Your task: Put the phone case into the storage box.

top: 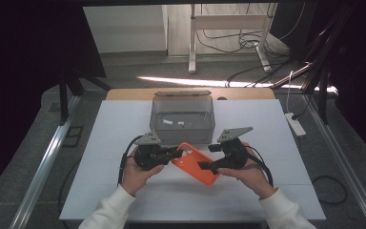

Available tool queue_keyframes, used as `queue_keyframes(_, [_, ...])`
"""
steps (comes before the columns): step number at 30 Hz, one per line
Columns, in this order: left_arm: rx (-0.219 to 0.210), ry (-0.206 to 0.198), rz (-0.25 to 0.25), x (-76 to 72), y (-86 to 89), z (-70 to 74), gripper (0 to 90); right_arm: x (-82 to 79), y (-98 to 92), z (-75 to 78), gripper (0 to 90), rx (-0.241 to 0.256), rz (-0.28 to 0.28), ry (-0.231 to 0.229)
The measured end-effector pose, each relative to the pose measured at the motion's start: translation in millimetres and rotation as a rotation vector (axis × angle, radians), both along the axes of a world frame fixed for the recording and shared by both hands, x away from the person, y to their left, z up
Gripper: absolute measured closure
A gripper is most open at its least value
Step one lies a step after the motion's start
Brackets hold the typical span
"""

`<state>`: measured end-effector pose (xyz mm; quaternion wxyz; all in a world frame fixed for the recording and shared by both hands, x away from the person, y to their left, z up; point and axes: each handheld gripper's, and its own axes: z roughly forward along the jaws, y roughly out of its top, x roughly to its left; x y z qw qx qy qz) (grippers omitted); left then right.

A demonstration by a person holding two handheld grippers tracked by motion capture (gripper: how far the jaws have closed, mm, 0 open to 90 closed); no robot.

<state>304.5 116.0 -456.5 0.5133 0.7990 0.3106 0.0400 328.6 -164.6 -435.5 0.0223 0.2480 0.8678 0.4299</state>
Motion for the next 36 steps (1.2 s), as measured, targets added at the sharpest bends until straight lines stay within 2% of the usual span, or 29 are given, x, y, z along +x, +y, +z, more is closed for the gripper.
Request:
queue_keyframes(5, [-0.001, -0.002, -0.001, -0.3, -0.4, 0.0, 81.6, 0.2, 2.1, -1.3, 28.3, 0.001, 0.012, 0.003])
queue_keyframes(13, [0.001, -0.01, -0.02, -2.3, -4.5, -0.1, 81.5, 0.7, 6.2, -4.7, 40.7, -0.004, 0.039, 0.044])
queue_keyframes(20, [-0.002, -0.017, -0.025, -2.8, -4.4, 0.6, 81.5, 2.8, 4.4, -5.0, 61.1, 0.017, 0.061, 0.096])
queue_keyframes(26, [0.004, -0.019, -0.03, -3.1, -7.2, -0.8, 81.4, 4.0, 1.0, -3.9, 74.7, 0.024, 0.05, 0.11])
queue_keyframes(31, [-0.002, -0.013, -0.03, -1.9, -5.7, -1.4, 81.0, 4.3, -0.6, -2.7, 78.3, 0.048, 0.063, 0.123])
queue_keyframes(36, [0.014, -0.027, -0.01, -3.0, -7.4, -1.9, 78.2, 0.8, 1.1, -0.8, 79.7, 0.033, 0.068, 0.095])
